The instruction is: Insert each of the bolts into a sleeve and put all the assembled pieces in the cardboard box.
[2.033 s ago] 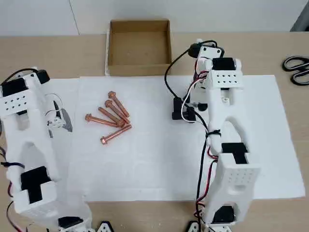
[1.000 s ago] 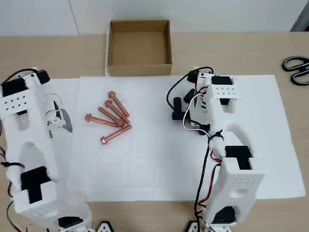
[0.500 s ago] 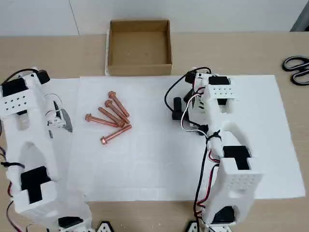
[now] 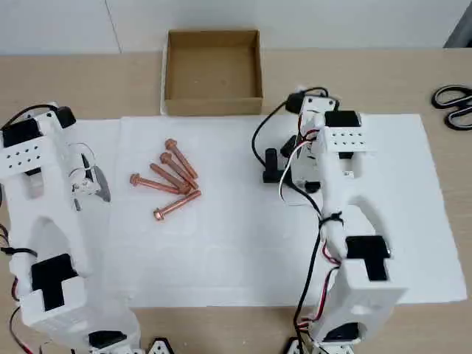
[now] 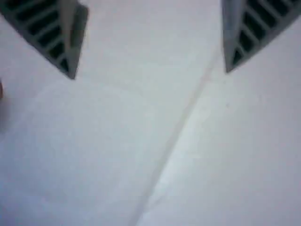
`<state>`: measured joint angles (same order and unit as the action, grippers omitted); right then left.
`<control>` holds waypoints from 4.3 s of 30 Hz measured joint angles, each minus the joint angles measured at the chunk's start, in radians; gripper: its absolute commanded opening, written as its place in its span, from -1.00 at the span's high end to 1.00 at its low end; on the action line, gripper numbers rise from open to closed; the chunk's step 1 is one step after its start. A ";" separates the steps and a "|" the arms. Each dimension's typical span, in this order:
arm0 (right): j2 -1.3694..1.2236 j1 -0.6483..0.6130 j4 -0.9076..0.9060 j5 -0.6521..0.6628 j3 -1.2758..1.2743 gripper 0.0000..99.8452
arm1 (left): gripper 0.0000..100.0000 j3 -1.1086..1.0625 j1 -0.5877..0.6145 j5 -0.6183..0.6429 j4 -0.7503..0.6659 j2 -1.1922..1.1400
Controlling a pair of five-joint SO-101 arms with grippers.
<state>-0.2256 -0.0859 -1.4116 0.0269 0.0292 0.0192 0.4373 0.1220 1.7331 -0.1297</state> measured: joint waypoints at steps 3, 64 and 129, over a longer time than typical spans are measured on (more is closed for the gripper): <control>0.011 0.000 0.000 0.000 -0.006 0.80 | 0.61 0.000 0.000 0.000 0.000 0.000; -0.049 0.032 0.023 0.040 -0.060 0.67 | 0.61 0.000 0.000 0.000 0.000 0.000; 0.100 0.048 -0.288 0.157 0.310 0.99 | 0.62 -0.034 -0.316 -0.008 0.000 -0.014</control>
<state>-0.1258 -0.0384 -1.7001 0.1834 0.3391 -0.0146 0.1212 0.1143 1.7331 -0.1435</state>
